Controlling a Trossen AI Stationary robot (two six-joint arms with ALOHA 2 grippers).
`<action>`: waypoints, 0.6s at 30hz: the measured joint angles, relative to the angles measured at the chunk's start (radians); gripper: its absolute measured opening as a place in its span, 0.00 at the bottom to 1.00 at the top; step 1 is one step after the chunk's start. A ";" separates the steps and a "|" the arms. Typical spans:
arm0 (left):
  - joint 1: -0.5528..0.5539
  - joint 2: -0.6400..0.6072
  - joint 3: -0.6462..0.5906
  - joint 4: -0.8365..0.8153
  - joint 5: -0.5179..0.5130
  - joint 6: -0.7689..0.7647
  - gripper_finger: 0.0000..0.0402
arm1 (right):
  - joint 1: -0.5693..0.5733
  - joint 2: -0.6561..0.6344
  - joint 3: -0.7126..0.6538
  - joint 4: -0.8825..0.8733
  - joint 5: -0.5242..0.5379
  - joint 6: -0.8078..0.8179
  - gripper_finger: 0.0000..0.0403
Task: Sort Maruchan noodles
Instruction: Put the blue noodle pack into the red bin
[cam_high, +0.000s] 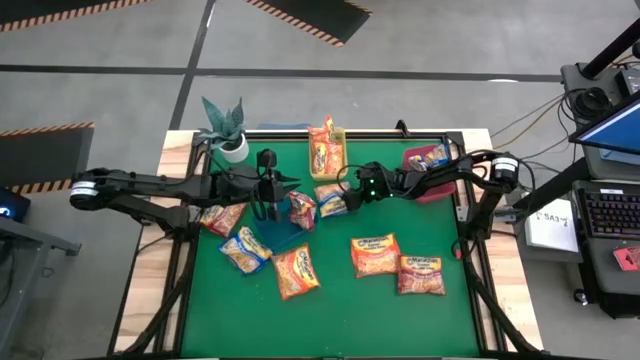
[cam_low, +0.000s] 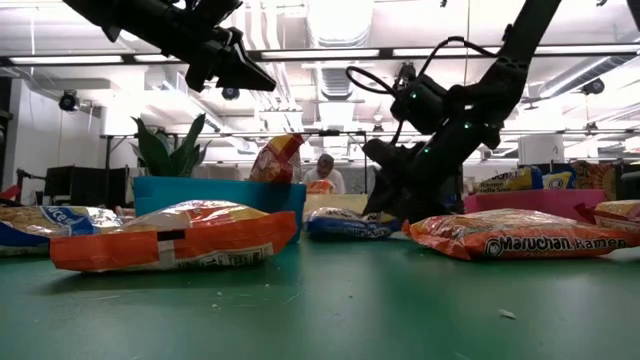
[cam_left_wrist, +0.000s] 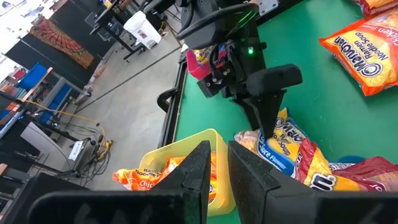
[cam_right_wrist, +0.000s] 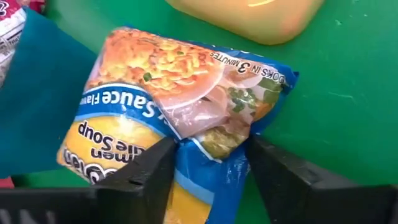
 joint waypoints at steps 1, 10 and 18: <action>0.000 0.000 0.000 0.000 0.000 0.000 0.10 | 0.000 -0.002 0.000 -0.004 0.000 -0.002 0.43; 0.000 0.000 0.000 0.000 0.000 0.000 0.10 | 0.000 -0.042 -0.003 -0.025 -0.009 -0.044 0.09; 0.000 -0.001 -0.001 0.026 0.000 0.004 0.10 | 0.000 -0.124 -0.004 -0.027 0.000 -0.100 0.02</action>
